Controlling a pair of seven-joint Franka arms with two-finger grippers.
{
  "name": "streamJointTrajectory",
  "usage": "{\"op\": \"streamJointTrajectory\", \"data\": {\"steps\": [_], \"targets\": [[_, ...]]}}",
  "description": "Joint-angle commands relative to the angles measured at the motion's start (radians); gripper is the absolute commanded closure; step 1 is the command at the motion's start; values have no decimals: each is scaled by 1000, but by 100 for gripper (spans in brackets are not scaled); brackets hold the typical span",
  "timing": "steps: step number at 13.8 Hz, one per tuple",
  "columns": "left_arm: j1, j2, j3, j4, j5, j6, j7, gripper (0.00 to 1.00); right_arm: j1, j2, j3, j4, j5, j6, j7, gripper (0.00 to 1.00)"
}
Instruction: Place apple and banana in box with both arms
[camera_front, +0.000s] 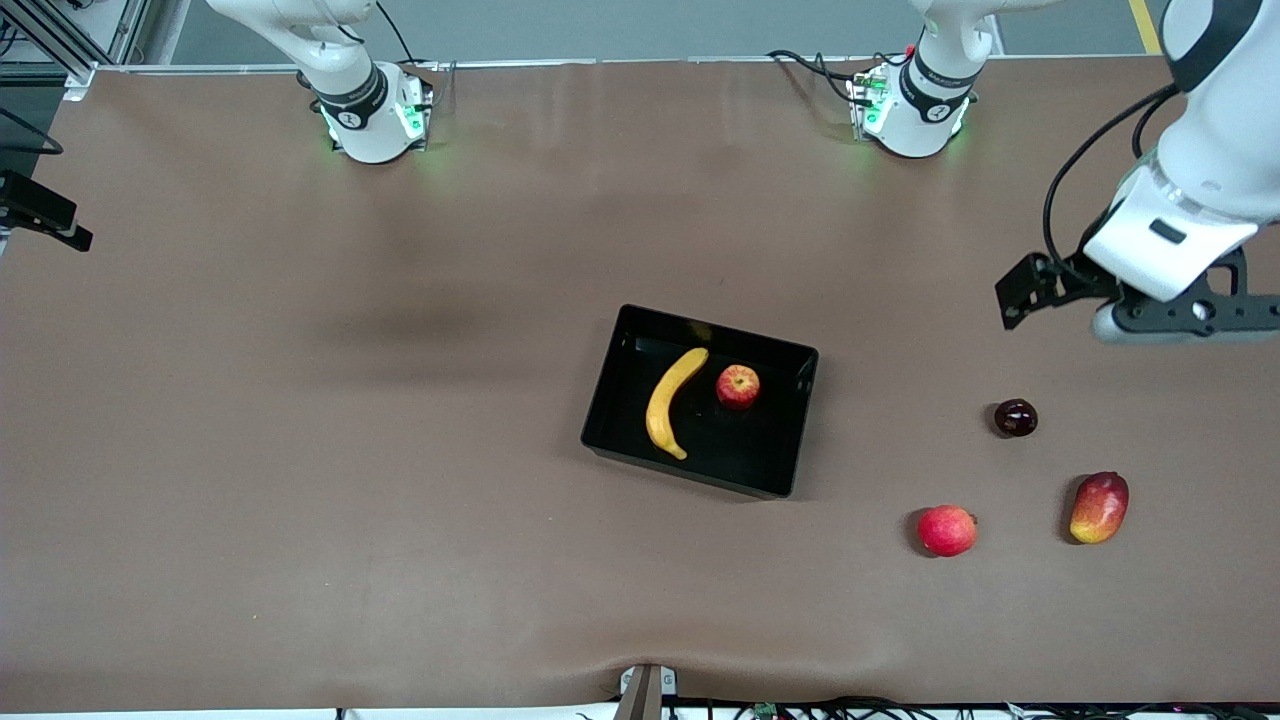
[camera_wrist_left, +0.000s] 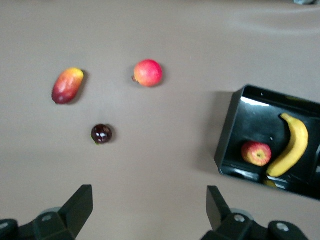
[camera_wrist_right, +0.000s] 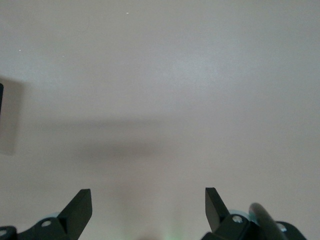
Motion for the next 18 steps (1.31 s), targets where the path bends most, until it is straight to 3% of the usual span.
{"op": "streamJointTrajectory", "data": {"steps": [1,2,5,9,12,18], "targets": [[-102,-120,173,-133,-48,8,165,0,-24,2,18,6,0,-10,1,0],[-126,-135,213,-154,-50,6,193,0,-26,2,18,6,0,-10,1,0],[-133,-165,222,-180,-53,-18,166,0,-24,2,18,6,0,-10,1,0],[-105,-175,200,-182,-55,-40,151,0,-24,0,18,6,0,-10,-4,0],[-18,-188,98,-182,-55,-54,142,0,-24,0,18,6,-2,-13,-4,0],[-27,-183,135,-150,-55,-78,163,0,-23,-1,18,6,-9,-13,-5,0]]}}
